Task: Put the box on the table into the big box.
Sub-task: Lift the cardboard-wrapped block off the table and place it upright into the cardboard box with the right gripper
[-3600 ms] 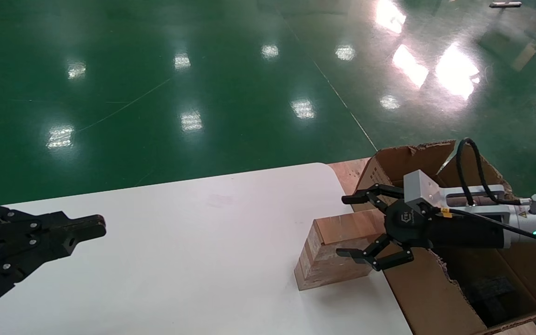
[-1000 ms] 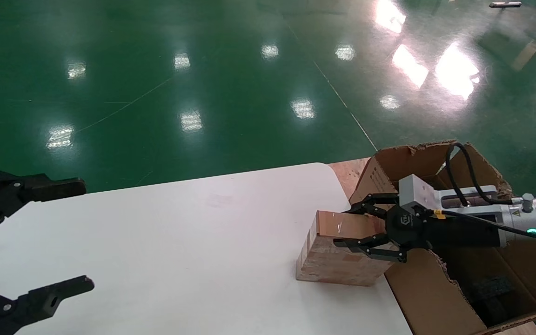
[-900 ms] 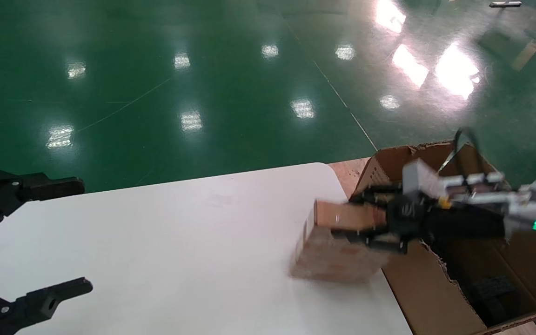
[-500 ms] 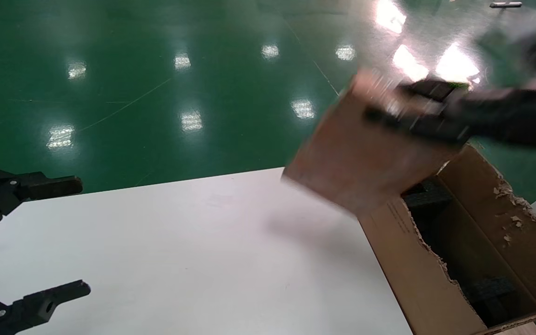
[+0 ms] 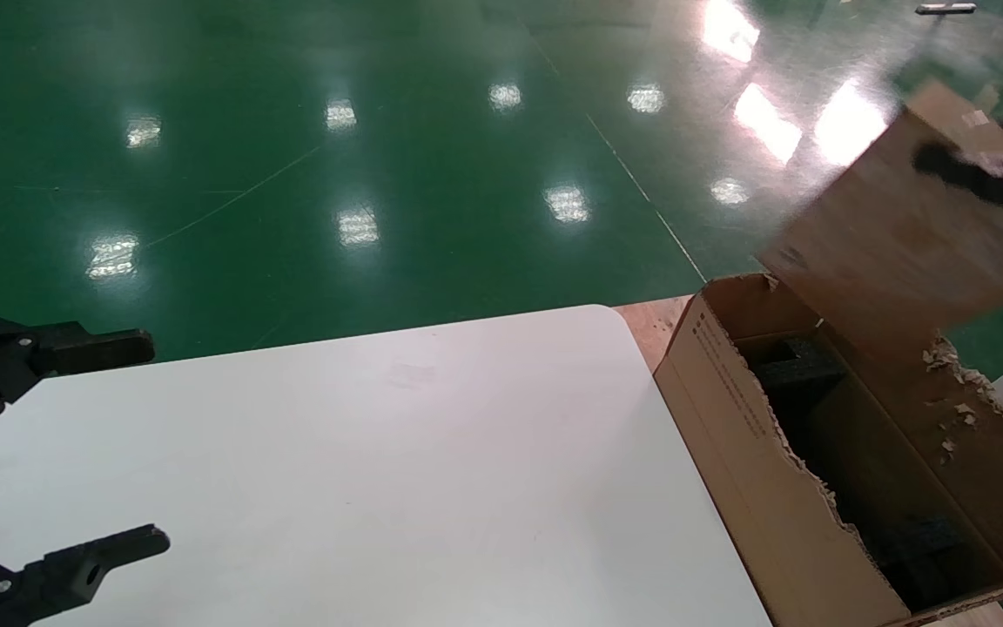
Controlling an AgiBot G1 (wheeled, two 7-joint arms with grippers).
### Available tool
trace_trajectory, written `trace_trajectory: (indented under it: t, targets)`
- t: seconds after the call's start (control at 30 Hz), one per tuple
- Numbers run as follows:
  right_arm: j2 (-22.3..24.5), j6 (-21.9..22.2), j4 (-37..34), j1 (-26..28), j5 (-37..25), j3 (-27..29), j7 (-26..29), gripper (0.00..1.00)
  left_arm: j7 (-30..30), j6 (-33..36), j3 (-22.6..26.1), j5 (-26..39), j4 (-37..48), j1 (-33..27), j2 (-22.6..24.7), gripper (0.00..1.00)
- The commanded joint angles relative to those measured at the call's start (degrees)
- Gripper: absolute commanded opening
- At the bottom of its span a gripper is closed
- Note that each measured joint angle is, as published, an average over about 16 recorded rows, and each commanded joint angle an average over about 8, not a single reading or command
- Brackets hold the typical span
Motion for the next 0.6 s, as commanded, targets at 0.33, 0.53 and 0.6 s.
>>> trace_trajectory:
  t: [0.33, 0.53, 0.6]
  targets:
    - [1.69, 7.69, -2.89, -6.99, 4.68, -4.87, -3.51, 0.00, 0.02, -0.02, 0.04, -0.03, 0.00, -0.01, -0.02, 1.00]
    - [1.97, 11.06, -3.24, -11.74, 10.95, -8.15, -5.83, 0.00, 0.03, -0.03, 0.06, -0.04, 0.00, -0.01, -0.02, 1.00]
    - [2.10, 12.45, -3.22, -13.41, 13.39, -9.31, -6.92, 0.00, 0.03, -0.03, 0.07, -0.05, 0.00, -0.01, -0.03, 1.00]
